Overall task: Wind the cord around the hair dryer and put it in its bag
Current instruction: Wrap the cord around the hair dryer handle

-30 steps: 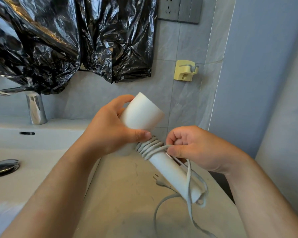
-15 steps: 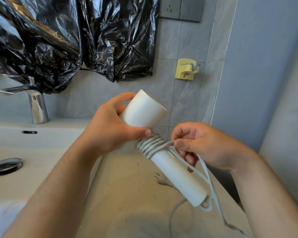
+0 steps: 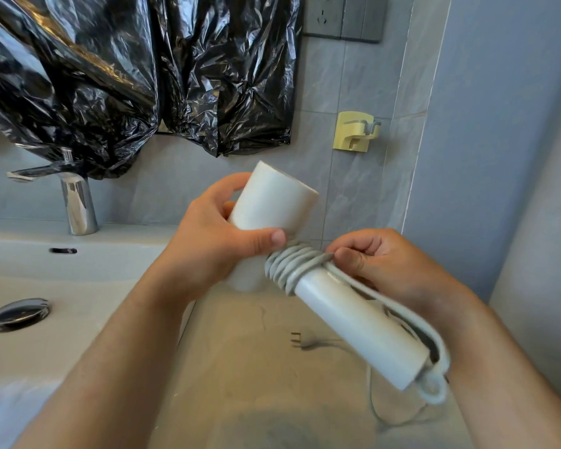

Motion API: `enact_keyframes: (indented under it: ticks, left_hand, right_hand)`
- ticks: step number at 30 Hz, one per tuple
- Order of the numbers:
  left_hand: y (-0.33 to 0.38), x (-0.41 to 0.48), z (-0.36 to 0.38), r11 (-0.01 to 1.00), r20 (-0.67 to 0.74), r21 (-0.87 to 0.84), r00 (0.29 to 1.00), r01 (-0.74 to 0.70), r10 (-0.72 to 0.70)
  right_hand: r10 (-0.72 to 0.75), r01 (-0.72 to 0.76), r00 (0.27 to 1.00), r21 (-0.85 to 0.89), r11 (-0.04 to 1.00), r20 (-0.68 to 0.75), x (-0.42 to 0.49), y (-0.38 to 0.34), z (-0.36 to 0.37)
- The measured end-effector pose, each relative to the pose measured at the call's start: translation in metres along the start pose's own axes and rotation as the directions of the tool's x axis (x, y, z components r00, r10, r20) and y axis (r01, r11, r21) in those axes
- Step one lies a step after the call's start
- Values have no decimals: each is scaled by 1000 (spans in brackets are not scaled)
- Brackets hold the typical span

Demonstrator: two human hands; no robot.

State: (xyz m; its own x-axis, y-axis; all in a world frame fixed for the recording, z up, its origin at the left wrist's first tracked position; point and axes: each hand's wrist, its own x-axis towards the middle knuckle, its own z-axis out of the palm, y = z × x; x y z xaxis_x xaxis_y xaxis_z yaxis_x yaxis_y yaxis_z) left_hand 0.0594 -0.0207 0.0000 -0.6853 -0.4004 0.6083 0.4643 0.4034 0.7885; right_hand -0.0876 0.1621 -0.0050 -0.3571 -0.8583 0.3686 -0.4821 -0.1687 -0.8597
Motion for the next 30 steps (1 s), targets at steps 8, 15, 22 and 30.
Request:
enact_keyframes:
  ticks: [8,15,22,30]
  left_hand:
    - [-5,7,21,992,-445,-103,889,68,-107]
    - [-9,8,24,993,-678,98,735,68,17]
    - [-4,-1,25,909,-641,401,744,115,189]
    - [-2,-1,28,801,-355,591,924,101,145]
  right_hand:
    - [124,-71,982,330,941,-142,11,18,42]
    - [157,-151,986,107,983,-52,6,-3,65]
    - [51,-104,992,-533,840,-113,-2,-16,60]
    - [-117,-22,987,-799,601,-115,-5,-26,36]
